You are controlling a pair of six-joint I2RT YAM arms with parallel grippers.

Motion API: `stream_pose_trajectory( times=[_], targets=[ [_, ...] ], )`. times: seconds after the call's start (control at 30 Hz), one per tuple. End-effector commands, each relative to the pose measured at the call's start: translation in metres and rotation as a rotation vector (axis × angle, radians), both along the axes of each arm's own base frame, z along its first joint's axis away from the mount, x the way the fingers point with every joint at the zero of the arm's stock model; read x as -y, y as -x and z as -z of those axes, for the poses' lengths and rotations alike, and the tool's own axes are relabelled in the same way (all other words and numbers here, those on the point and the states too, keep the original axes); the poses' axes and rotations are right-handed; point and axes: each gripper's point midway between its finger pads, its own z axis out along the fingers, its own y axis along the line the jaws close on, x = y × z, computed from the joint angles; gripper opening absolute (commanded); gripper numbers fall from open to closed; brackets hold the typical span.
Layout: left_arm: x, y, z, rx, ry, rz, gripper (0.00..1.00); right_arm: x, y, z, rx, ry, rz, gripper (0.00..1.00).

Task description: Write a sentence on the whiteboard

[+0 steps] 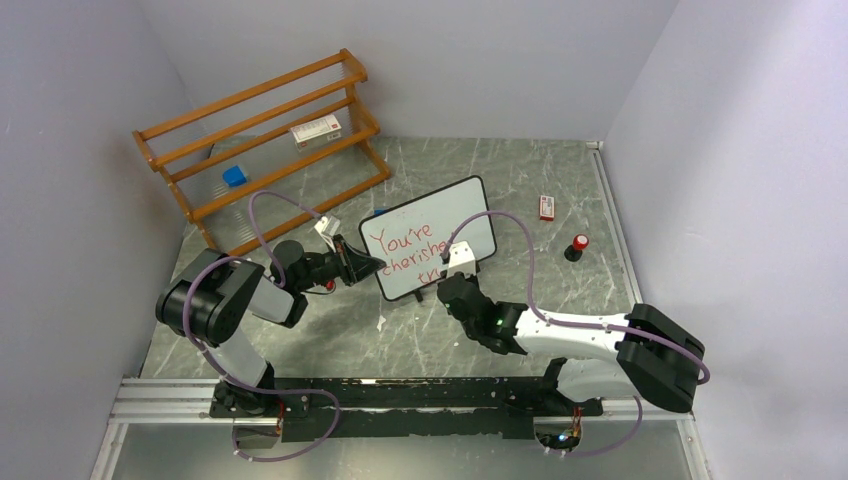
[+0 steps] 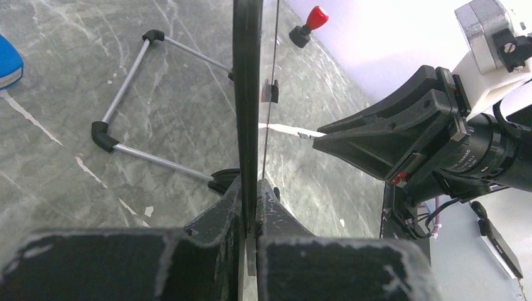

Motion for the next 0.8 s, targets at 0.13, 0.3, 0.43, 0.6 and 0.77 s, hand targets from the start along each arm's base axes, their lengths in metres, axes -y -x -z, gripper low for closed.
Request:
stream_pose_trajectory(
  times=[0.13,0.3,0.43,0.6,0.77],
  targets=[
    [-0.004,0.0,0.005,-0.029,-0.011,-0.003,0.05,-0.002,-0.014,-0.019,0.07,-0.05,0.036,0.0],
    [-0.003,0.0,0.005,-0.029,-0.01,-0.001,0.05,-0.002,-0.016,-0.025,0.085,-0.058,0.038,0.0],
    [-0.003,0.0,0.006,-0.03,-0.011,0.0,0.05,-0.003,-0.019,-0.028,0.093,-0.066,0.038,0.0],
    [-0.003,0.0,0.006,-0.031,-0.011,0.0,0.05,-0.004,-0.02,-0.029,0.093,-0.065,0.038,0.0],
    [-0.003,-0.001,0.007,-0.033,-0.012,-0.002,0.05,-0.005,-0.018,-0.024,0.071,-0.062,0.029,0.0]
  ],
)
